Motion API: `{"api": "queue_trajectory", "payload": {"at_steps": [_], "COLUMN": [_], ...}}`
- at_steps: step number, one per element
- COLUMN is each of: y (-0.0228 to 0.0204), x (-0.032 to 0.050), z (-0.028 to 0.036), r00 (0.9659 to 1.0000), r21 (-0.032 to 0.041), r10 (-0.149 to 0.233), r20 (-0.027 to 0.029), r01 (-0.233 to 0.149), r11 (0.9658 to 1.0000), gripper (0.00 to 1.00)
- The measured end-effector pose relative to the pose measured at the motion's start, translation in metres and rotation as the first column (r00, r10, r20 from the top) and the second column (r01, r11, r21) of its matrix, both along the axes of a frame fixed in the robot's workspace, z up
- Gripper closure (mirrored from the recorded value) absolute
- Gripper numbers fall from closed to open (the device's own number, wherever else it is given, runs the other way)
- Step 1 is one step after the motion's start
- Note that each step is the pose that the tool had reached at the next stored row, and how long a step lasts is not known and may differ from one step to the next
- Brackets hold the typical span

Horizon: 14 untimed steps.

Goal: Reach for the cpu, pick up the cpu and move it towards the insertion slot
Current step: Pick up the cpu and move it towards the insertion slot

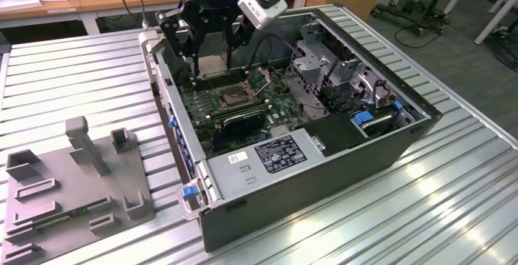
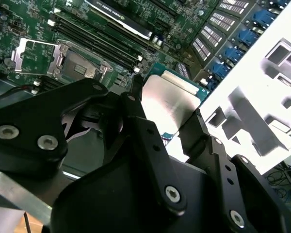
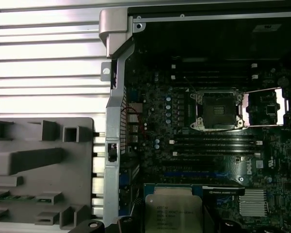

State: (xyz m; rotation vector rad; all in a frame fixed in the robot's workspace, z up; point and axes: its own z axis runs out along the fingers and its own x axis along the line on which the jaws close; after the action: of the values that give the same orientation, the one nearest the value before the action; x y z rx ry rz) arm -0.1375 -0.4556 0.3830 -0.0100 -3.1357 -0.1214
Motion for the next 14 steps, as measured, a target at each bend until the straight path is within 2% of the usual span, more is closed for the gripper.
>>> {"api": "queue_trajectory", "payload": {"at_steps": [4, 6, 10, 12, 14], "y": [0.0005, 0.0028, 0.0166, 0.0214, 0.0238], "x": [0.0006, 0.0006, 0.0005, 0.0006, 0.0006], "z": [-0.0003, -0.0003, -0.0006, -0.0008, -0.0007], "r00": [1.0000, 1.0000, 1.0000, 1.0000, 1.0000], "r21": [0.0007, 0.0008, 0.0008, 0.0009, 0.0009], "r10": [0.000, 0.000, 0.000, 0.000, 0.000], "r20": [-0.0001, -0.0001, -0.0002, 0.0000, -0.0002], "r01": [0.000, 0.000, 0.000, 0.000, 0.000], "r11": [1.0000, 1.0000, 1.0000, 1.0000, 1.0000], "gripper": [0.45, 0.45, 0.45, 0.45, 0.45]}}
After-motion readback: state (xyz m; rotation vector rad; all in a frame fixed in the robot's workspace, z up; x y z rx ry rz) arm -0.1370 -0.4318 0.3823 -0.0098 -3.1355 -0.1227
